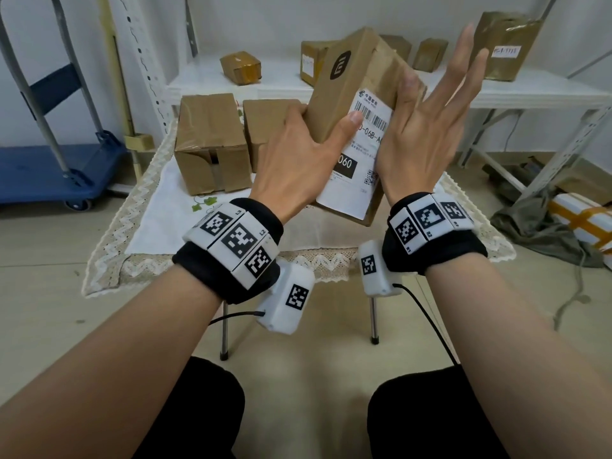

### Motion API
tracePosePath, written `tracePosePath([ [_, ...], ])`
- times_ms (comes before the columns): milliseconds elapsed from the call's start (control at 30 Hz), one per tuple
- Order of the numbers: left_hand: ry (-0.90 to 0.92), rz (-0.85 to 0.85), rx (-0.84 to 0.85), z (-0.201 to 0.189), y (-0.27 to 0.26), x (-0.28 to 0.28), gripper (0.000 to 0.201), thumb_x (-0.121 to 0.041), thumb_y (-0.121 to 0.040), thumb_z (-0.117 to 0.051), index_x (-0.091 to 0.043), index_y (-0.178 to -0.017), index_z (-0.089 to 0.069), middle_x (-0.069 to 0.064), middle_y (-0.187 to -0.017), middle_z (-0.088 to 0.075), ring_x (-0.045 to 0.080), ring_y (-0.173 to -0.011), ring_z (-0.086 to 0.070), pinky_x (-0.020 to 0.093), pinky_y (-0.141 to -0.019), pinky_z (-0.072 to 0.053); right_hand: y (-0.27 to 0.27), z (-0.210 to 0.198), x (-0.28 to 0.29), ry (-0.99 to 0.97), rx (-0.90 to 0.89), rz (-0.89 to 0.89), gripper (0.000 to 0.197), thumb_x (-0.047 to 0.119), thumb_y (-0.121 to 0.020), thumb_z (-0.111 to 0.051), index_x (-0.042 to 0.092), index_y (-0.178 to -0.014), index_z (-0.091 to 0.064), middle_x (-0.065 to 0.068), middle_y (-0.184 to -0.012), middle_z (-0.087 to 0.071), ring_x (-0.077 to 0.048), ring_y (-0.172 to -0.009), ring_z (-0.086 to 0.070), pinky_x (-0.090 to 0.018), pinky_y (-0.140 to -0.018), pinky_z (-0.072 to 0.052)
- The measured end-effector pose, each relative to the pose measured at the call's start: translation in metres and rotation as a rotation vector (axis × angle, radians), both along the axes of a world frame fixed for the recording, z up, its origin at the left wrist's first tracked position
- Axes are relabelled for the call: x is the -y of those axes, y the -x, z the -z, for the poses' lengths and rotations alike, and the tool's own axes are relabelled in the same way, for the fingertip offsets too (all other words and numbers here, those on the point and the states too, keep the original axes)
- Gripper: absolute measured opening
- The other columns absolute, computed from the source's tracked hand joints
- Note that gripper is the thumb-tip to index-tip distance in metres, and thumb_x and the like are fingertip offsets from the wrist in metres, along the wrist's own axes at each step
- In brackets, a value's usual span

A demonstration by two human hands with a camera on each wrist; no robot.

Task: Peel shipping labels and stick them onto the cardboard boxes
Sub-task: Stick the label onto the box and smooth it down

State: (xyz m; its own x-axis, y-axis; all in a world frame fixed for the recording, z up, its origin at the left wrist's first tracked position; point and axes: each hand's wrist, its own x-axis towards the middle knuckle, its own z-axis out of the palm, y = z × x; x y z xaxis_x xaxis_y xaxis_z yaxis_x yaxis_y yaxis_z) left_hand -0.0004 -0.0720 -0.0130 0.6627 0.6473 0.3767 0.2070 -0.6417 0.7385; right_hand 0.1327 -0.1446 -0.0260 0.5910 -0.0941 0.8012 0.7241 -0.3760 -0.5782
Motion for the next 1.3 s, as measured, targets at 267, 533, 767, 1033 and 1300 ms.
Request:
tracePosePath([
  [267,0.135,-0.001,0.034,-0.003,0.006,-0.012,0.066,-0.076,-0.091,-0.045,-0.024,-0.132,-0.047,-0.013,-0.114,-0.069,0.005,-0.096,-0.069,0.03,-0.083,-0.056,0.002,-0.006,0.01,-0.082,-0.056,-0.062,0.056,0.03,-0.11,-0.038,0.006,-0.159,-0.028,-0.016,-0.165,-0.027,-0.015,-0.146,-0.022,-0.023,-0.113,-0.018],
  [533,0.132,0.031,0.038,0.002,-0.001,-0.006,0.075,-0.079,-0.088,-0.045,-0.021,-0.134,-0.05,-0.011,-0.113,-0.07,0.009,-0.097,-0.069,0.036,-0.088,-0.057,0.02,-0.003,-0.005,-0.002,-0.05,-0.218,0.059,0.037,-0.109,-0.037,0.012,-0.161,-0.024,-0.015,-0.166,-0.024,-0.024,-0.154,-0.024,-0.048,-0.117,-0.037],
  [767,0.445,0.077,0.087,0.004,-0.003,-0.039,0.097,-0.095,-0.066,-0.044,-0.025,-0.131,-0.06,-0.01,-0.114,-0.075,0.012,-0.103,-0.073,0.041,-0.098,-0.054,0.007,0.0,-0.003,0.019,-0.72,-0.718,0.074,0.071,-0.097,-0.031,0.025,-0.156,-0.029,0.003,-0.142,-0.058,-0.018,-0.132,-0.056,-0.045,-0.116,-0.041],
  [1033,0.539,0.138,0.034,0.004,-0.001,-0.043,0.063,-0.077,-0.093,-0.034,-0.031,-0.119,-0.069,-0.012,-0.105,-0.078,0.01,-0.101,-0.073,0.037,-0.103,-0.049,0.014,-0.003,0.004,0.011,-0.853,-0.982,0.054,0.059,-0.105,-0.037,0.021,-0.134,-0.063,0.001,-0.118,-0.077,-0.017,-0.106,-0.075,-0.039,-0.099,-0.057],
  [1300,0.05,0.036,0.096,-0.002,0.004,-0.051,0.074,-0.039,-0.098,-0.064,-0.021,-0.159,-0.026,0.003,-0.16,-0.028,0.014,-0.144,-0.036,0.031,-0.117,-0.036,0.015,-0.002,0.009,0.077,-0.965,-0.877,0.057,0.064,-0.097,-0.053,0.02,-0.132,-0.063,0.004,-0.106,-0.08,-0.014,-0.092,-0.078,-0.027,-0.072,-0.057],
])
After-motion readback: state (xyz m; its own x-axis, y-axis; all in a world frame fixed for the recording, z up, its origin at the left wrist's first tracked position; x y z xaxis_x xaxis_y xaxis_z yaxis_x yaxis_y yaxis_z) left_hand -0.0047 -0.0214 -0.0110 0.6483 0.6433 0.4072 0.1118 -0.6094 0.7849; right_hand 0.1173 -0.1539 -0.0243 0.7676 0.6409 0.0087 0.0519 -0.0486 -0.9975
